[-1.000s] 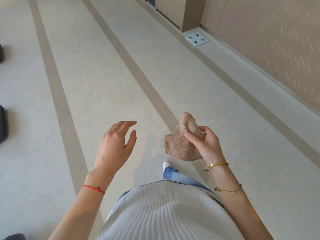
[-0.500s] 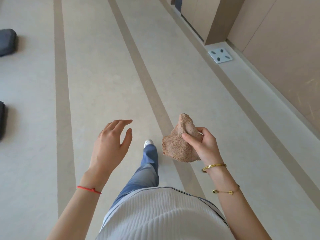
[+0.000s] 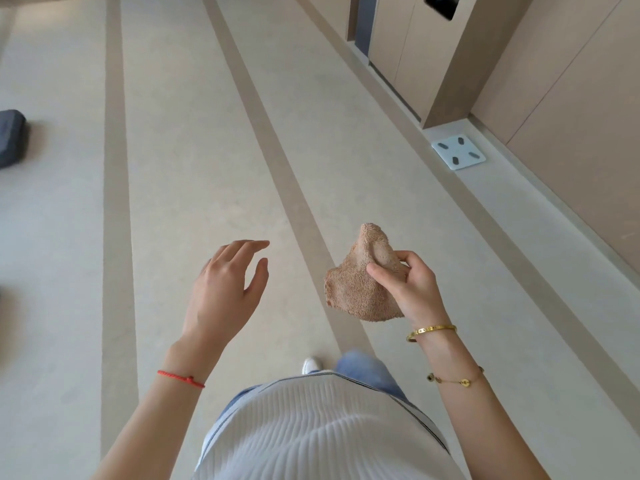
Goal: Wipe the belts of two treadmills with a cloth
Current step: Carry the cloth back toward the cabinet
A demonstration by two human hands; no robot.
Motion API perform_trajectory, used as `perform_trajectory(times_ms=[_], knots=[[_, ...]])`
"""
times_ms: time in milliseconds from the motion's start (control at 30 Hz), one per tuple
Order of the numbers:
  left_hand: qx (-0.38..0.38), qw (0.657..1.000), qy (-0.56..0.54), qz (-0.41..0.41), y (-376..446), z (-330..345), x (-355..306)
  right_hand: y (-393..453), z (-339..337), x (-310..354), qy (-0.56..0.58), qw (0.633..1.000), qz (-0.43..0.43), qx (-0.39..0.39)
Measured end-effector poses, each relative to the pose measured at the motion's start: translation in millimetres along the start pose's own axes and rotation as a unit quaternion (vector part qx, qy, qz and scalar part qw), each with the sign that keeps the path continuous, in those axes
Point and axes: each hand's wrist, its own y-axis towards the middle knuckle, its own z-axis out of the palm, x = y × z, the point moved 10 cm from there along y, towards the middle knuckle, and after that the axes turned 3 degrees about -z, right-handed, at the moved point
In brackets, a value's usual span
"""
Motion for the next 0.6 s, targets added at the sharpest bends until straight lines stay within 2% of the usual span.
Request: perform_trajectory(times_ms=[333, 600], knots=[[0.035, 0.999, -0.005, 0.002, 201.2, 65.5, 23.1, 198.4, 22.2, 24.9, 0.001, 0.999, 0.027, -0.027], [0.011, 1.0, -0.013, 0.01, 418.0, 112.5, 14.2, 408.4, 20.7, 93.7, 0.001, 0.999, 0.017, -0.028]])
